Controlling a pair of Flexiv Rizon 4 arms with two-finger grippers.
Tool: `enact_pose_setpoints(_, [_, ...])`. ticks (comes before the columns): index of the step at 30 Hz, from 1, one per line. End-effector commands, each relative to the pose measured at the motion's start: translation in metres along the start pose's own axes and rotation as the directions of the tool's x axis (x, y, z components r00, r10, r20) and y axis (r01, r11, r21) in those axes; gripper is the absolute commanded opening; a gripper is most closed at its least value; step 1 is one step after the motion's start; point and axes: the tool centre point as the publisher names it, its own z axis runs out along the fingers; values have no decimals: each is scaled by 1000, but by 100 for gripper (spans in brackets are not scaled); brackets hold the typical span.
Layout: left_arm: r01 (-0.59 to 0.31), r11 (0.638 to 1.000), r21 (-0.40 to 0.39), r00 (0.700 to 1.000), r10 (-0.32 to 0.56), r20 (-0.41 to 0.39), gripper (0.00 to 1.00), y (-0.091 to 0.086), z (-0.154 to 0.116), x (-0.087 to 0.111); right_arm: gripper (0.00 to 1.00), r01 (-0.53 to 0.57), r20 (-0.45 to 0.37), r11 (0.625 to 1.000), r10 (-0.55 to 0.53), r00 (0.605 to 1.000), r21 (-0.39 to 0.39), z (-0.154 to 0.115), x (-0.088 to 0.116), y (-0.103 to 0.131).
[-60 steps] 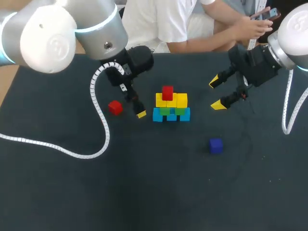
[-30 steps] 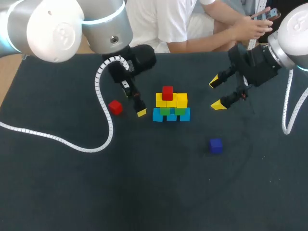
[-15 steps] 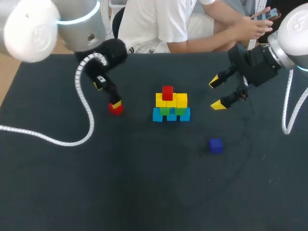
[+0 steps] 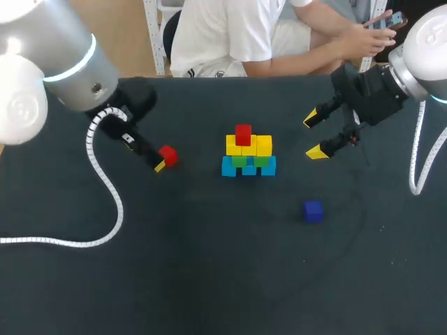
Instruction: Place the blue cubes, place green cubes on the blue cubes, place the yellow cubes on the green cubes, then place the red cubes on the yellow cubes, and place purple cube on the red cubes.
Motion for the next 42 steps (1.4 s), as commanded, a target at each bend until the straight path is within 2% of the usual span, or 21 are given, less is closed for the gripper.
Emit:
enact_pose_setpoints(1, [21, 999, -30, 1000, -21, 9, 100, -6, 2, 0, 100, 1, 2, 1000, -1, 1000, 1, 0, 0, 0])
enact_pose_setpoints(6, [59, 998, -31, 998, -59, 19, 100, -4, 10, -2, 100, 1, 2, 1000, -1, 1000, 1, 0, 0, 0])
enact_pose_setpoints(10, [52, 999, -8, 997, -51, 56, 100, -2, 18, -9, 100, 1, 2, 1000, -1, 1000, 1, 0, 0, 0])
enact_pose_setpoints(16, [20, 1000, 23, 998, -21, 62, 100, -6, 26, -27, 100, 1, 2, 1000, -1, 1000, 1, 0, 0, 0])
enact_pose_setpoints(23, [11, 999, 37, 998, -13, 63, 100, -11, 35, -34, 100, 1, 2, 1000, -1, 1000, 1, 0, 0, 0])
enact_pose_setpoints(34, [38, 999, 38, 998, -40, 54, 100, -10, 41, -26, 100, 1, 2, 1000, -1, 1000, 1, 0, 0, 0])
enact_pose_setpoints(42, [28, 999, 30, 998, -29, 61, 100, -4, 44, -31, 100, 1, 2, 1000, -1, 1000, 1, 0, 0, 0])
